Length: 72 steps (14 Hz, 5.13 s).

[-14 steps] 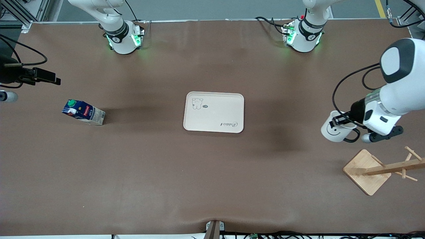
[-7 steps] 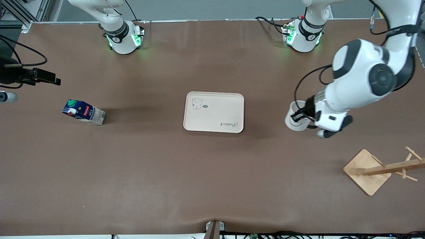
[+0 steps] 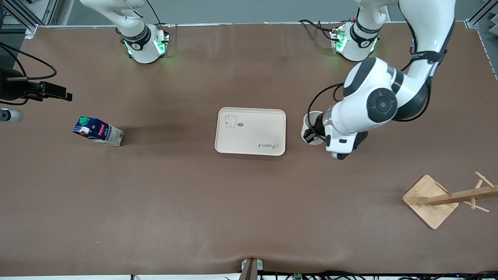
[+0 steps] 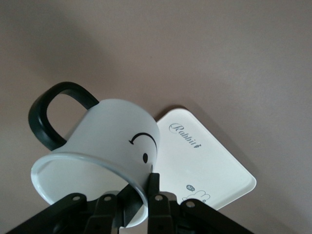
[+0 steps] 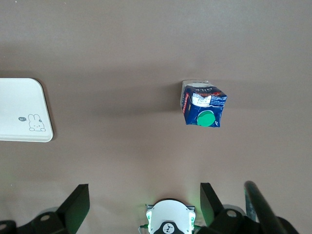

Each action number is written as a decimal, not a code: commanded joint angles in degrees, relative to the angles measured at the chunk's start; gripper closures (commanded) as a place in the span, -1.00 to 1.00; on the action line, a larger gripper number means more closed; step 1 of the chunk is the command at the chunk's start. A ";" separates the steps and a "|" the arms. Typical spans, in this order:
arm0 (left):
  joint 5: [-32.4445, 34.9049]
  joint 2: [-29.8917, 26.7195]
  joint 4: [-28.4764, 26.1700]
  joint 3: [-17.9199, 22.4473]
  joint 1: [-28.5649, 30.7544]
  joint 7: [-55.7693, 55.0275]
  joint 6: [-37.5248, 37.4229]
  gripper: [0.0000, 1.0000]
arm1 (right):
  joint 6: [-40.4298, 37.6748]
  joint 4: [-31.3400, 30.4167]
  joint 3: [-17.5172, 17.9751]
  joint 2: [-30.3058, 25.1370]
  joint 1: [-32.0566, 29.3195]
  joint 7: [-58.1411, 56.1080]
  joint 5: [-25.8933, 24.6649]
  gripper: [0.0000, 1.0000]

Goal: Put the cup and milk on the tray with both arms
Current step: 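Carry the held mug over the white tray with the left gripper, then lower the mug onto the tray and open the left gripper, then withdraw the left gripper while the right gripper reaches the milk carton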

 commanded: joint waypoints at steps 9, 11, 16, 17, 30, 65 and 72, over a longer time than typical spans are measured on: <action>0.50 14.14 8.40 0.16 -8.82 -17.13 -0.59 1.00 | -0.02 0.52 0.12 0.16 -0.40 0.60 0.05 -1.00; 0.59 15.55 8.32 0.16 -9.36 -16.09 -0.24 1.00 | -0.02 0.61 0.12 0.34 -0.32 0.60 0.05 -1.00; 0.59 17.92 8.32 0.16 -10.76 -10.73 0.64 1.00 | 0.07 0.61 0.12 0.60 -0.40 0.60 0.05 -1.00; 0.77 18.45 8.32 0.16 -10.85 -9.41 0.73 1.00 | -0.01 0.61 0.12 0.69 -0.32 0.60 0.05 -1.00; 3.85 22.41 7.88 0.86 -13.13 -6.93 6.35 0.40 | -0.02 0.61 0.04 1.22 -0.41 0.60 0.04 -1.00; 24.42 -1.40 17.28 1.04 12.44 42.10 -17.55 -1.00 | 0.69 2.98 -0.14 6.03 -1.99 0.34 -0.92 -1.00; 19.24 -8.60 16.06 4.62 12.80 51.66 -19.22 -1.00 | 1.66 3.33 0.04 15.27 -2.34 -0.19 -3.29 -1.00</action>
